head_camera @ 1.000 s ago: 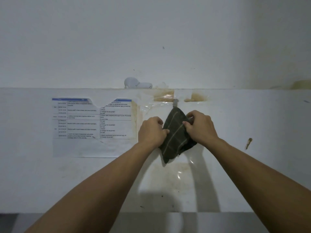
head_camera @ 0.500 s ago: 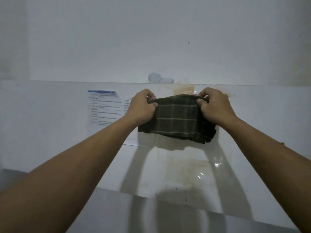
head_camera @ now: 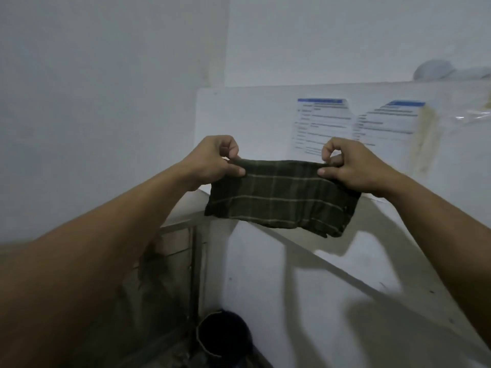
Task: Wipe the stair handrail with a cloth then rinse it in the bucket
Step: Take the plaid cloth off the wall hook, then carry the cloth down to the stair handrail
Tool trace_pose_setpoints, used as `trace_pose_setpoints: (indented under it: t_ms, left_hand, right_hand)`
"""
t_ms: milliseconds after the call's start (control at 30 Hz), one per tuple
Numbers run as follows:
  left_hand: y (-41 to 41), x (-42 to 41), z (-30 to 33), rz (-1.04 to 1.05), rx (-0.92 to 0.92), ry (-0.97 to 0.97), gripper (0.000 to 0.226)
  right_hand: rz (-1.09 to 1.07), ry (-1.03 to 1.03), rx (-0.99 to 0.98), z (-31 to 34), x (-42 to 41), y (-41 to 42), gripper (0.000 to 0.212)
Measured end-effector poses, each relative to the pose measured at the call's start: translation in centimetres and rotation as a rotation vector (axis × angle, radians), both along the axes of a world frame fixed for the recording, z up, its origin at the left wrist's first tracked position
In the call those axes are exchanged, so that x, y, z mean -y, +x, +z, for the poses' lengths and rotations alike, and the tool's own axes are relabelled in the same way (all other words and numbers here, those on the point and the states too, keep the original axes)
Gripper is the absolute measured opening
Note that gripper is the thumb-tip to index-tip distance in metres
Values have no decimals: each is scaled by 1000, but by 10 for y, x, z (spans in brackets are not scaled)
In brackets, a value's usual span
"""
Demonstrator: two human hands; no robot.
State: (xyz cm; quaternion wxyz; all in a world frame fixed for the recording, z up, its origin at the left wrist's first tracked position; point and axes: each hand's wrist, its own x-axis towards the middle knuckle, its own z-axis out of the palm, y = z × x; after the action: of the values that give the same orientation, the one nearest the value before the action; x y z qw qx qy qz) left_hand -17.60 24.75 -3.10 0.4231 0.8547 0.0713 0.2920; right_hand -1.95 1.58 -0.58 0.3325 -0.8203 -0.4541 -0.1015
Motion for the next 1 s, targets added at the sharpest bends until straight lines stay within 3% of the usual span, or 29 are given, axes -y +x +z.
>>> trace_pose_setpoints:
  t_ms: [200, 433, 700, 800, 867, 1000]
  left_hand:
    - [-94, -78, -39, 252, -71, -36, 19]
    - [-239, -167, -85, 621, -110, -85, 28]
    - [-441, -263, -93, 946, -207, -74, 34]
    - [-526, -288, -80, 1068, -303, -37, 45]
    - [-583, -298, -68, 1161, -361, -26, 46]
    - [-681, -303, -41, 1322, -446, -12, 47]
  right_hand:
    - [264, -71, -9, -37, -130, -41, 18]
    - [582, -97, -6, -82, -301, -147, 25]
    - [960, -312, 2, -86, -479, -340, 31]
    - [1087, -362, 30, -71, -534, -427, 47]
    - [1157, -368, 84, -63, -567, -484, 54]
    - [1268, -310, 199, -52, -616, -586, 48]
